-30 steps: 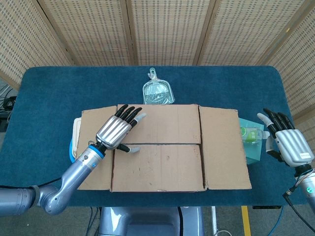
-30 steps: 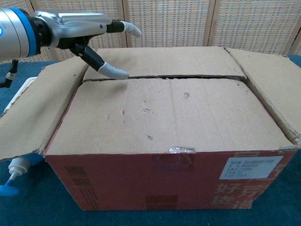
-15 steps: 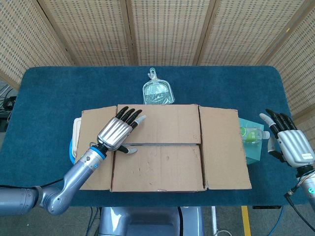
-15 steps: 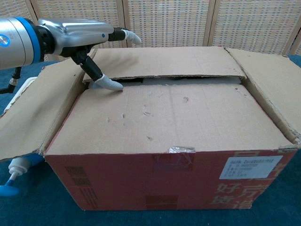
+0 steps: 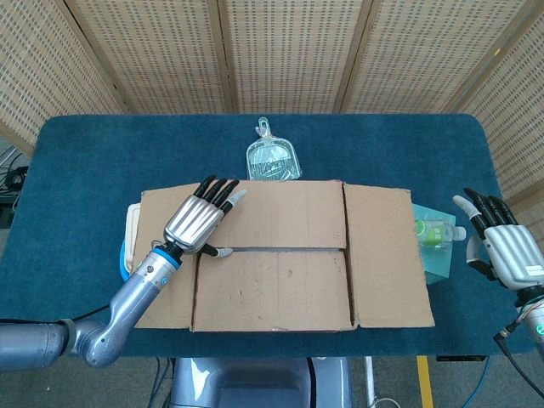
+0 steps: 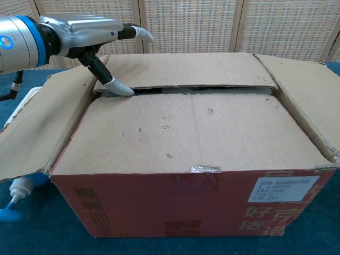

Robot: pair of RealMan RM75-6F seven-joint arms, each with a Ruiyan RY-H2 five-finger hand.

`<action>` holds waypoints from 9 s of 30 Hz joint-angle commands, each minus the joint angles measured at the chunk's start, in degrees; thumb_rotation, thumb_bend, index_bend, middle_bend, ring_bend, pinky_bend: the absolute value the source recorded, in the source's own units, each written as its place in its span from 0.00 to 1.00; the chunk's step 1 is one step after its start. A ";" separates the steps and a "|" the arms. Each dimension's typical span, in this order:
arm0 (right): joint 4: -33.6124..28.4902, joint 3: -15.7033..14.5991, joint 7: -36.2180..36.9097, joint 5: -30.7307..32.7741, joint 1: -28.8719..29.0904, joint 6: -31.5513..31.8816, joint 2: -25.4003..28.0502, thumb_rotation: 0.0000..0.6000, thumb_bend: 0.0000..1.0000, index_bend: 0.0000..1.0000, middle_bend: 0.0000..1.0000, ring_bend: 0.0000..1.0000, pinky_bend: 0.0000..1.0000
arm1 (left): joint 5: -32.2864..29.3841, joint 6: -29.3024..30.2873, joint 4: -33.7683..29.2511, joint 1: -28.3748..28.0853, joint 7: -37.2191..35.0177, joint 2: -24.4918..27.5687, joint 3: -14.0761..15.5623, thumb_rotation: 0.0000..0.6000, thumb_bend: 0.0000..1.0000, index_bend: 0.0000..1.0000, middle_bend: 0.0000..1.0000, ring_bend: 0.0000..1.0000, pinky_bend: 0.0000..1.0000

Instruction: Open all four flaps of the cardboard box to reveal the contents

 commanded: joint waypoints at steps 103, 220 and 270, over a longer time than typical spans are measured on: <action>-1.01 0.27 1.01 -0.01 -1.77 1.80 1.59 1.00 0.88 0.00 0.00 0.00 0.00 | -5.33 -12.53 -1.14 0.24 -14.83 11.62 -8.50 0.46 0.53 0.38 0.00 0.00 0.00; -5.47 0.99 -4.28 2.17 -2.07 1.32 2.45 1.00 0.88 0.00 0.00 0.00 0.00 | 85.09 3.24 -1.69 -2.83 -151.47 33.32 14.06 0.16 0.38 0.43 0.00 0.00 0.00; -3.16 1.18 -2.96 2.99 -2.29 1.35 0.92 1.00 0.88 0.00 0.00 0.00 0.00 | 49.38 0.53 -9.39 8.35 -82.16 36.48 17.77 0.15 0.32 0.14 0.00 0.00 0.00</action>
